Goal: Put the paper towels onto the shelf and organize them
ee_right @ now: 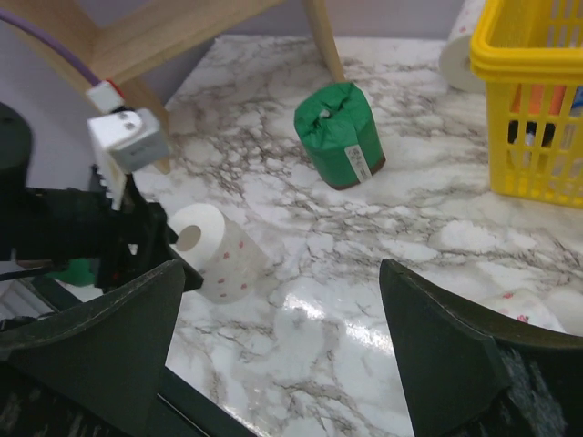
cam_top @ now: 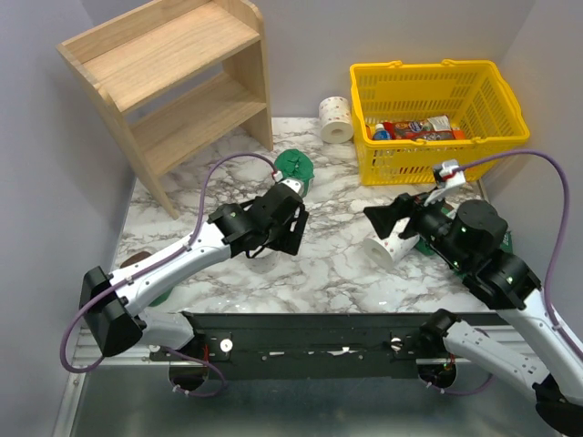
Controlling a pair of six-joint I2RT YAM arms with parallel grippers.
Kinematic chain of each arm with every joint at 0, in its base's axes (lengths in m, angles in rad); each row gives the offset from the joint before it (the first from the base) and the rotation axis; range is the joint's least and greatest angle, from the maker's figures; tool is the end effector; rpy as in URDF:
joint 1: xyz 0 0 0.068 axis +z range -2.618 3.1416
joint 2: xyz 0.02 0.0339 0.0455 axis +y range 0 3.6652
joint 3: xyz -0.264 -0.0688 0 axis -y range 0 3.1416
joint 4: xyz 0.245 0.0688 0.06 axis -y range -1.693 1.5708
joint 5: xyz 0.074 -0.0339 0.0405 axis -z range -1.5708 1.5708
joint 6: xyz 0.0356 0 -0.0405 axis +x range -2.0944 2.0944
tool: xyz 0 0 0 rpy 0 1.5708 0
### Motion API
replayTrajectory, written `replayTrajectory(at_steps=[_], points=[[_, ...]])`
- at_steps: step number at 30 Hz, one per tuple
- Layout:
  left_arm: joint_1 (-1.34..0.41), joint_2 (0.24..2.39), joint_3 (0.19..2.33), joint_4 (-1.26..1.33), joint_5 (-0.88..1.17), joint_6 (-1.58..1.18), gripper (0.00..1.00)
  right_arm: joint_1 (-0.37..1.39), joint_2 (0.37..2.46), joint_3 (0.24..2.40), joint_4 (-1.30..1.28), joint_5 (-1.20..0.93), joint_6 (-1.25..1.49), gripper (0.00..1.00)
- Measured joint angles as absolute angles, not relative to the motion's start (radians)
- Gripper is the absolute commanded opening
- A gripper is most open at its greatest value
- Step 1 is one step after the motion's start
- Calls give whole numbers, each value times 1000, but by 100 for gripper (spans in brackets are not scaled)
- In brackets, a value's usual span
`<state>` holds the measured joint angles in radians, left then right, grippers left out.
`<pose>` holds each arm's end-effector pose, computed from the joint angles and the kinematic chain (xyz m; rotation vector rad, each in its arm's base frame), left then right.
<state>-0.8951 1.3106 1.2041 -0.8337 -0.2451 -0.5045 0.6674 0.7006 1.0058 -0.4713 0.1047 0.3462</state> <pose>0.1731 -0.2022 0.3146 0.3854 2.4640 -0.2887 0.1136 0.0848 0.3965 -0.2066 1.7690 0.6494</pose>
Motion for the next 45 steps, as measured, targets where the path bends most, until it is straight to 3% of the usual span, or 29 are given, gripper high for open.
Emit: replayTrajectory(at_steps=[12, 23, 26, 30, 34, 39, 45], points=[[-925, 1382, 1185, -825, -369, -479, 73, 667, 596, 962, -384, 45, 279, 94], [-925, 1487, 1161, -828, -435, -493, 73, 667, 586, 958, -383, 43, 268, 94], [-925, 1489, 1144, -828, -443, -496, 63, 667, 584, 953, -383, 43, 268, 94], [-925, 1489, 1129, -823, -457, -500, 40, 667, 581, 946, -383, 43, 267, 94], [-925, 1489, 1139, -833, -462, -500, 35, 667, 580, 945, -383, 43, 268, 94], [-925, 1500, 1327, -965, -510, -472, 33, 667, 581, 945, -382, 43, 267, 94], [-925, 1579, 1904, -1093, -698, -346, 33, 667, 582, 945, -383, 43, 261, 94]])
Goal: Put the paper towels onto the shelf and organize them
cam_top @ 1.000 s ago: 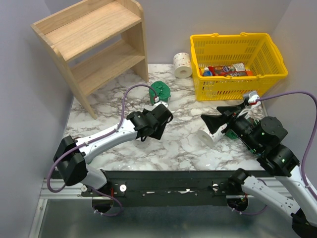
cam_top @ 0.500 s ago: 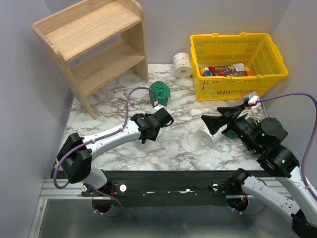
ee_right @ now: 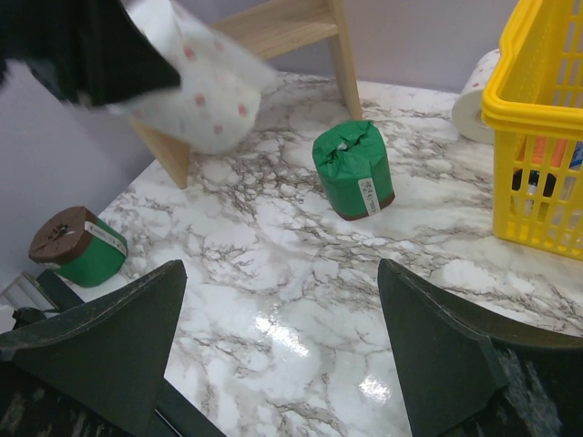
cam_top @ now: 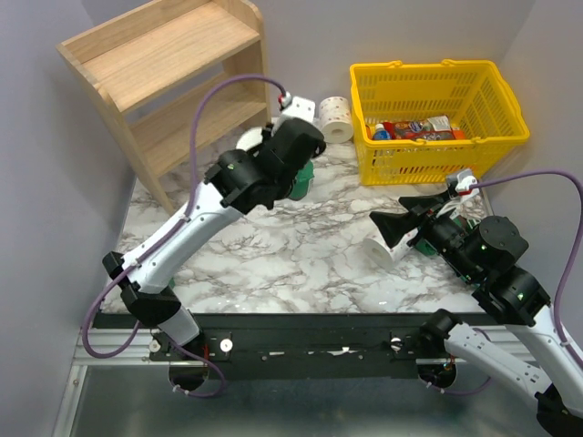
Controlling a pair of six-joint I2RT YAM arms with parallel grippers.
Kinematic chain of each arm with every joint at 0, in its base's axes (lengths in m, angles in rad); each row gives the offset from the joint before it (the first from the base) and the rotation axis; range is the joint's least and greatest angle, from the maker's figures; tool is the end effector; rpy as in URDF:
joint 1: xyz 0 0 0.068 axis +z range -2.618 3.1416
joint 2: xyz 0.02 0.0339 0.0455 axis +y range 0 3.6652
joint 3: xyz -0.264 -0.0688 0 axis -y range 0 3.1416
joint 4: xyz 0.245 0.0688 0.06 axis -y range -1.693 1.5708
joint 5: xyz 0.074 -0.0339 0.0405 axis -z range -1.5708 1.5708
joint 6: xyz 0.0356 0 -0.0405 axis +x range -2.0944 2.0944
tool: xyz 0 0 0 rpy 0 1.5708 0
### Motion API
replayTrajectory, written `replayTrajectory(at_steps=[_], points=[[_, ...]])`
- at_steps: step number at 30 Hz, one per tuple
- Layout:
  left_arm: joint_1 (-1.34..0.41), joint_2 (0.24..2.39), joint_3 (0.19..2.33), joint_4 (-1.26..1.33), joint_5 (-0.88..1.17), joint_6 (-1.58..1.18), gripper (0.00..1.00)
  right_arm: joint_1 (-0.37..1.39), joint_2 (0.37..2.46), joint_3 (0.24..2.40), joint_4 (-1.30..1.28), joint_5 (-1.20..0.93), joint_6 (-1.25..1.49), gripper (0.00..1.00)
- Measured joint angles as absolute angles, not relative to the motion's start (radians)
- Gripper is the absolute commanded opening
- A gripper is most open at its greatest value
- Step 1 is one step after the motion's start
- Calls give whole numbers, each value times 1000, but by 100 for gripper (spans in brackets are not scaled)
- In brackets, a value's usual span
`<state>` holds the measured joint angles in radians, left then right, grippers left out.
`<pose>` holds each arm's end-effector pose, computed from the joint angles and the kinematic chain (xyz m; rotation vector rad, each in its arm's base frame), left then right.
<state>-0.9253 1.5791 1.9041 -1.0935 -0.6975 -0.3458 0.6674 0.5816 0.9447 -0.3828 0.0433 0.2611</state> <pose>0.2036 -0.2323 0.4422 0.2909 2.1139 0.0861 0.0926 0.0710 0.3995 -0.2955 1.6064 0.6853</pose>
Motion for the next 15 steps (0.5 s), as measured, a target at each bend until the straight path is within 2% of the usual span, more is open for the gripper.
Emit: replayTrajectory(at_steps=[3, 5, 9, 15], points=[[-925, 1612, 2141, -1091, -809, -241, 34, 667, 582, 945, -383, 43, 261, 94], [-925, 1614, 2216, -1055, -885, -147, 34, 667, 581, 945, -383, 43, 261, 94], [-898, 1613, 2244, -893, -1023, 95, 34, 667, 576, 945, -383, 42, 261, 94], [-796, 1652, 2246, -597, -1118, 403, 37, 667, 558, 949, -384, 42, 262, 94]])
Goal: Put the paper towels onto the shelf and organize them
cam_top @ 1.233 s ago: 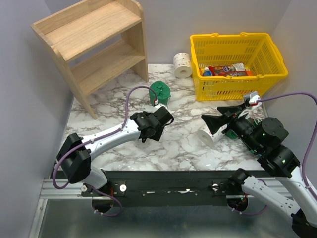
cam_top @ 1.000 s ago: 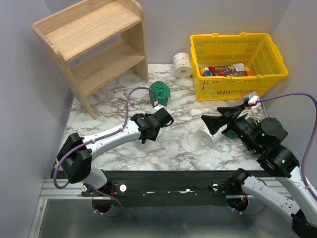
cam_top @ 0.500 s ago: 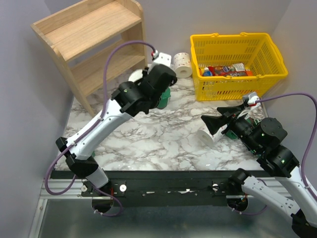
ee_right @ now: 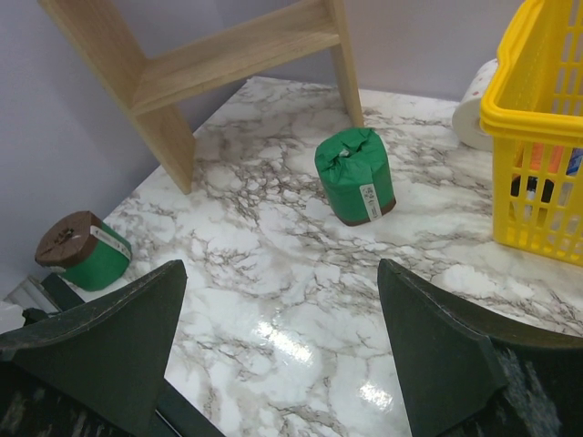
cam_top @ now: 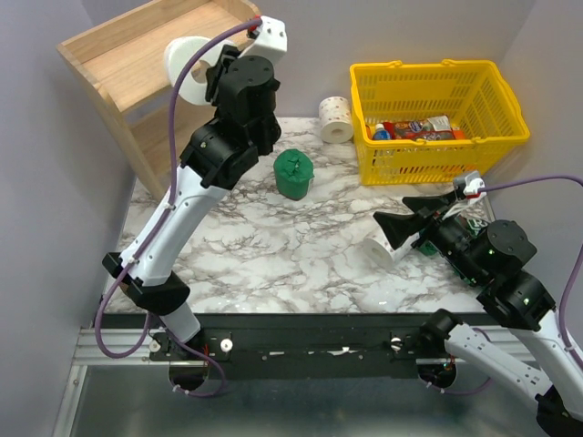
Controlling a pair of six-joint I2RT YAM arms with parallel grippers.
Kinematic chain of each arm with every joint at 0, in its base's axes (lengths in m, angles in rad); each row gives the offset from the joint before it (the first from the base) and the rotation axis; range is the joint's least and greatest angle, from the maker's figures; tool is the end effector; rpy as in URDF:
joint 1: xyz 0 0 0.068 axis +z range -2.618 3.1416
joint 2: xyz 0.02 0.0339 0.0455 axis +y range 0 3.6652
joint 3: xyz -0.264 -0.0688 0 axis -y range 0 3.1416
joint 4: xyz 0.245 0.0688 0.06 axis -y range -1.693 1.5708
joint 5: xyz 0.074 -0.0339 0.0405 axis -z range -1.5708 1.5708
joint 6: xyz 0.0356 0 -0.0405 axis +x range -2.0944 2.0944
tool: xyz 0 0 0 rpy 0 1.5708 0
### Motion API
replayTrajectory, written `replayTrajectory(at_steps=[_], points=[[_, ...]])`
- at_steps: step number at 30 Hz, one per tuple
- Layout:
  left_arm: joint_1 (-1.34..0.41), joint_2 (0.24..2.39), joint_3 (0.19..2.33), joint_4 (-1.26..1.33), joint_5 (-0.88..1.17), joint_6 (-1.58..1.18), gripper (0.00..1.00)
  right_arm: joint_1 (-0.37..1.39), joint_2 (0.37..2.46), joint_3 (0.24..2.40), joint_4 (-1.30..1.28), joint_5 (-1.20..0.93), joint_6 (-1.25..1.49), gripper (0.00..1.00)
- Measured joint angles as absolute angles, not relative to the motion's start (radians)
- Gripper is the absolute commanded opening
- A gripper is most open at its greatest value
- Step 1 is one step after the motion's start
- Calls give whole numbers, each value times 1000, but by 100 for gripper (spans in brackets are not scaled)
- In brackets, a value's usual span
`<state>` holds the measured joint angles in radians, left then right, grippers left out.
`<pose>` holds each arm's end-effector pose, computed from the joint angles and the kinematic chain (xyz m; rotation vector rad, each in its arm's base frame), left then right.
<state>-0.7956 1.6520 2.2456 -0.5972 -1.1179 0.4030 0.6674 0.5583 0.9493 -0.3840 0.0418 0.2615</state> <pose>0.2332 -0.1923 0.5631 0.0672 1.5998 0.5695 0.0868 0.0665 0.4030 -0.2906 1.5801 0.6945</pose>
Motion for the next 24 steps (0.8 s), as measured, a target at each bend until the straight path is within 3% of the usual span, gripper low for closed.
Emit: replayTrajectory(at_steps=[8, 24], points=[[-633, 1695, 2308, -405, -1129, 566, 37, 667, 546, 959, -387, 41, 262, 94], [-483, 1765, 2346, -453, -1043, 522, 43, 667, 550, 999, -391, 36, 262, 94]])
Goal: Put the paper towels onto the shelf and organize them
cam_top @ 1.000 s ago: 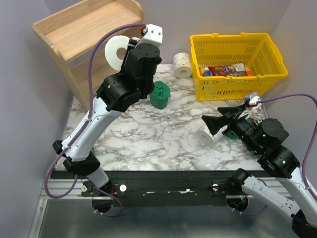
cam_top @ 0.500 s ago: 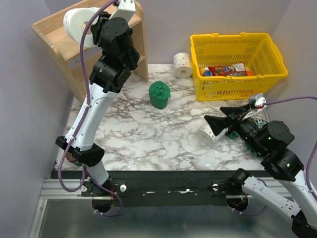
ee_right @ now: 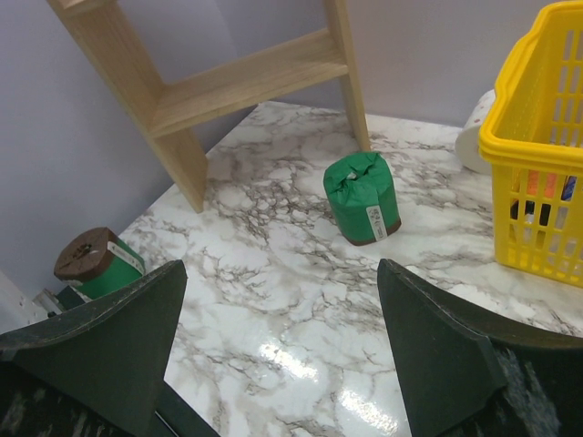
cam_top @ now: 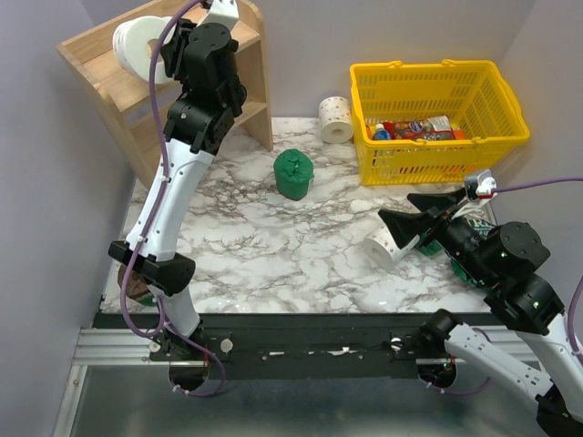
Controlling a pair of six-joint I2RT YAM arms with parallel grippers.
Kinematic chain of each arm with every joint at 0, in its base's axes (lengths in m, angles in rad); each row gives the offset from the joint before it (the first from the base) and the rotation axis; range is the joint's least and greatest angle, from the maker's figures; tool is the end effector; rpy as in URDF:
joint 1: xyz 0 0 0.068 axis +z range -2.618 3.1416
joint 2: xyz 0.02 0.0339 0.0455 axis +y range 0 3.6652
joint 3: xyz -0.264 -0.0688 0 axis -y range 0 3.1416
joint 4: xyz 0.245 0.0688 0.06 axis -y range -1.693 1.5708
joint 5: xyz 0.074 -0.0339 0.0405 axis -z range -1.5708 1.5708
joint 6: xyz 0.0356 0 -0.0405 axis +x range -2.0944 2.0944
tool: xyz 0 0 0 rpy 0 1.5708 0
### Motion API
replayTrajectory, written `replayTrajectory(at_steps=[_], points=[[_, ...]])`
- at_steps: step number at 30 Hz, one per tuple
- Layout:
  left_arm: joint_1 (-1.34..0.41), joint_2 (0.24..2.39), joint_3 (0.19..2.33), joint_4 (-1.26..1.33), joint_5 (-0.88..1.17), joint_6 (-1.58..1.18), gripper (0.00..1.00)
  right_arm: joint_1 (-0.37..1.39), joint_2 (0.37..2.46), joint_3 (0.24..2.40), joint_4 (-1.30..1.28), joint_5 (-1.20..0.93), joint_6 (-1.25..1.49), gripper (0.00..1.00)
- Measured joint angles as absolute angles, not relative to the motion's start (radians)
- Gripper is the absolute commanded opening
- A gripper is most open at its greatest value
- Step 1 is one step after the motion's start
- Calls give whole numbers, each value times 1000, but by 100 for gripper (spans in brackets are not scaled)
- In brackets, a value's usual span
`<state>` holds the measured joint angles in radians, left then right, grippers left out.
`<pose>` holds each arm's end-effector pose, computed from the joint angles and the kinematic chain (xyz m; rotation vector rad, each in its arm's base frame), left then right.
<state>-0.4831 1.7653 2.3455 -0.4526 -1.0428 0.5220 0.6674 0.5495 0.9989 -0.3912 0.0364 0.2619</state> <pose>0.3103 -0.1280 0.5687 -0.1180 1.5530 0.7778 0.0785 0.0602 0.4182 -0.2838 1.5294 0.7134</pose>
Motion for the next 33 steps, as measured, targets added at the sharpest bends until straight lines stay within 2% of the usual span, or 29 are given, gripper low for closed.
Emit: replayTrajectory(at_steps=[5, 14, 24, 33], points=[[-448, 1772, 2346, -475, -1027, 499, 44, 667, 551, 1001, -392, 35, 262, 94], [-395, 1777, 2349, -480, -1007, 481, 52, 667, 551, 1016, -392, 35, 262, 94], [-352, 1804, 2360, -371, -1018, 566, 68, 667, 547, 1025, -394, 35, 260, 94], [-338, 1833, 2376, -264, -1036, 670, 69, 667, 553, 1030, -399, 35, 260, 94]])
